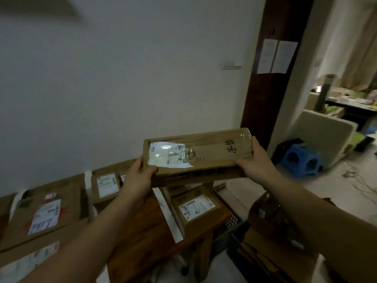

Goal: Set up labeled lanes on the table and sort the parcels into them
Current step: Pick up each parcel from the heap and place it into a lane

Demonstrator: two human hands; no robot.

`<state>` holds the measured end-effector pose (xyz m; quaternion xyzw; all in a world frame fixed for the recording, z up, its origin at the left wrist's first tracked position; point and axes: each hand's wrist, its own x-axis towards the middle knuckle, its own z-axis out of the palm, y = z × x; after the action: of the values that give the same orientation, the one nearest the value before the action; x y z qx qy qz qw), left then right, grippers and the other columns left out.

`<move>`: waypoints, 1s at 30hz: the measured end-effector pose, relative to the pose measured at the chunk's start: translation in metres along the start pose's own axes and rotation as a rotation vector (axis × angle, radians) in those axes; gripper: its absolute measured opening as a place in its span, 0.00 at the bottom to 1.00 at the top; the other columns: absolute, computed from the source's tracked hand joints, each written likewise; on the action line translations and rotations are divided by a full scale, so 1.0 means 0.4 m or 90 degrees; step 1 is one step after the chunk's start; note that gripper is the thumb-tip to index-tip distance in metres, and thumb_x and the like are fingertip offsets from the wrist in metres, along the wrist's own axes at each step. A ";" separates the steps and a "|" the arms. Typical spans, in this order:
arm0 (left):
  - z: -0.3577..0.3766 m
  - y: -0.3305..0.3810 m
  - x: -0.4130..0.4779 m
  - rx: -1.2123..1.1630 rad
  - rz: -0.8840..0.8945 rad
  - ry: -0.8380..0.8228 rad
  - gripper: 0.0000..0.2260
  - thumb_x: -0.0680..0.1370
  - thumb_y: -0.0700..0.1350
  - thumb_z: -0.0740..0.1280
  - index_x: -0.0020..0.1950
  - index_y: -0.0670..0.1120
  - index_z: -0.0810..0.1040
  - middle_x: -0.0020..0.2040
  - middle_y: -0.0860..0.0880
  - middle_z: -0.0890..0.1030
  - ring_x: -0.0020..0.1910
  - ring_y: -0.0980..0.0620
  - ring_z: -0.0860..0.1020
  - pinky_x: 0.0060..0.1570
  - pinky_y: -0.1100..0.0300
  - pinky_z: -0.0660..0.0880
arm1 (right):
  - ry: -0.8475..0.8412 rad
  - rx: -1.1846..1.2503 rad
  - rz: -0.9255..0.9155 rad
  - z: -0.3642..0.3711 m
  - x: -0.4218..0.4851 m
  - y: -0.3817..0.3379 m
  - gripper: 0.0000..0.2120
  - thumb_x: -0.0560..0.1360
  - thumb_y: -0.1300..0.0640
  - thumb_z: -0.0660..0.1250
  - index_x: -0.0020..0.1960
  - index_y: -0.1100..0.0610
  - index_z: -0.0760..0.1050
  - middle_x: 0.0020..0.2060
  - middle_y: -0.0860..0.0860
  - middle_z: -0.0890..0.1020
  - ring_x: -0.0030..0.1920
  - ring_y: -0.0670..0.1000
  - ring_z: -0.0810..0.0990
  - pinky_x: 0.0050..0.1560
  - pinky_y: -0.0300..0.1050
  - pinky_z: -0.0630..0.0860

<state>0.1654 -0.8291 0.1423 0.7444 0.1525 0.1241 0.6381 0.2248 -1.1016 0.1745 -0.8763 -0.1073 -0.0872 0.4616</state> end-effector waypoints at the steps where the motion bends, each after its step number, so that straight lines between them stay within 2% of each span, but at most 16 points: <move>1: 0.007 -0.012 0.005 0.020 -0.019 0.014 0.20 0.80 0.45 0.61 0.72 0.51 0.65 0.64 0.49 0.74 0.57 0.49 0.75 0.53 0.53 0.76 | -0.027 0.004 0.006 0.010 0.027 0.022 0.18 0.73 0.58 0.70 0.54 0.41 0.66 0.58 0.48 0.74 0.58 0.48 0.74 0.58 0.46 0.72; 3: 0.017 -0.037 0.020 0.068 -0.058 0.039 0.22 0.80 0.46 0.61 0.74 0.51 0.62 0.67 0.47 0.72 0.61 0.46 0.74 0.56 0.53 0.74 | -0.063 0.009 0.030 0.037 0.073 0.071 0.21 0.72 0.57 0.70 0.61 0.46 0.65 0.55 0.45 0.74 0.56 0.46 0.74 0.54 0.42 0.71; 5: 0.030 -0.067 0.037 0.087 -0.099 0.045 0.23 0.80 0.46 0.61 0.75 0.50 0.60 0.68 0.47 0.71 0.64 0.45 0.72 0.57 0.54 0.72 | -0.106 0.017 0.056 0.068 0.105 0.119 0.24 0.72 0.58 0.70 0.63 0.47 0.64 0.50 0.41 0.74 0.50 0.42 0.74 0.47 0.37 0.70; 8: 0.058 -0.123 0.060 0.109 -0.144 0.042 0.21 0.80 0.46 0.61 0.73 0.48 0.64 0.68 0.46 0.72 0.64 0.45 0.72 0.63 0.49 0.71 | -0.147 0.037 0.087 0.110 0.145 0.203 0.26 0.72 0.60 0.70 0.65 0.48 0.64 0.49 0.40 0.75 0.50 0.41 0.74 0.43 0.33 0.68; 11: 0.104 -0.174 0.057 0.086 -0.217 0.067 0.22 0.79 0.46 0.63 0.73 0.50 0.64 0.68 0.46 0.72 0.64 0.45 0.73 0.64 0.46 0.70 | -0.184 0.031 0.115 0.134 0.182 0.275 0.24 0.73 0.60 0.70 0.64 0.47 0.64 0.49 0.42 0.75 0.53 0.45 0.74 0.45 0.37 0.70; 13: 0.138 -0.195 0.057 0.071 -0.260 0.075 0.22 0.79 0.45 0.63 0.73 0.50 0.63 0.68 0.46 0.72 0.65 0.44 0.72 0.64 0.47 0.70 | -0.218 0.006 0.122 0.143 0.209 0.317 0.24 0.72 0.58 0.70 0.65 0.47 0.66 0.53 0.44 0.76 0.56 0.48 0.75 0.50 0.42 0.71; 17: 0.210 -0.230 0.061 0.018 -0.315 0.091 0.19 0.79 0.43 0.63 0.70 0.50 0.68 0.65 0.46 0.76 0.62 0.45 0.75 0.63 0.44 0.72 | -0.299 -0.019 0.125 0.161 0.276 0.428 0.27 0.68 0.45 0.70 0.65 0.40 0.67 0.56 0.42 0.77 0.57 0.46 0.76 0.59 0.50 0.75; 20: 0.253 -0.250 0.078 0.001 -0.343 0.129 0.19 0.78 0.43 0.64 0.69 0.51 0.69 0.64 0.46 0.76 0.62 0.44 0.75 0.63 0.42 0.72 | -0.349 -0.010 0.142 0.192 0.340 0.539 0.33 0.64 0.39 0.71 0.66 0.35 0.64 0.59 0.42 0.75 0.59 0.48 0.75 0.60 0.55 0.75; 23: 0.290 -0.245 0.094 -0.005 -0.357 0.153 0.18 0.78 0.44 0.65 0.68 0.51 0.70 0.63 0.46 0.77 0.61 0.44 0.75 0.61 0.43 0.72 | -0.372 -0.018 0.138 0.207 0.383 0.587 0.32 0.62 0.33 0.70 0.64 0.31 0.63 0.60 0.40 0.74 0.59 0.48 0.75 0.59 0.57 0.75; 27: 0.328 -0.249 0.123 0.009 -0.371 0.161 0.19 0.78 0.44 0.65 0.69 0.52 0.69 0.64 0.48 0.76 0.62 0.44 0.74 0.62 0.42 0.72 | -0.384 -0.021 0.132 0.201 0.418 0.594 0.31 0.62 0.35 0.70 0.63 0.31 0.65 0.58 0.40 0.76 0.59 0.48 0.76 0.58 0.57 0.76; 30: 0.338 -0.262 0.151 0.021 -0.373 0.169 0.20 0.78 0.45 0.65 0.70 0.52 0.69 0.65 0.47 0.75 0.63 0.44 0.74 0.61 0.42 0.72 | -0.384 -0.005 0.155 0.199 0.436 0.599 0.35 0.61 0.37 0.69 0.67 0.36 0.63 0.61 0.44 0.74 0.61 0.51 0.74 0.61 0.58 0.74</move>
<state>0.2652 -0.9148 0.0174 0.6564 0.4440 0.0288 0.6092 0.4610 -1.1491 -0.0154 -0.8708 -0.1333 0.2320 0.4124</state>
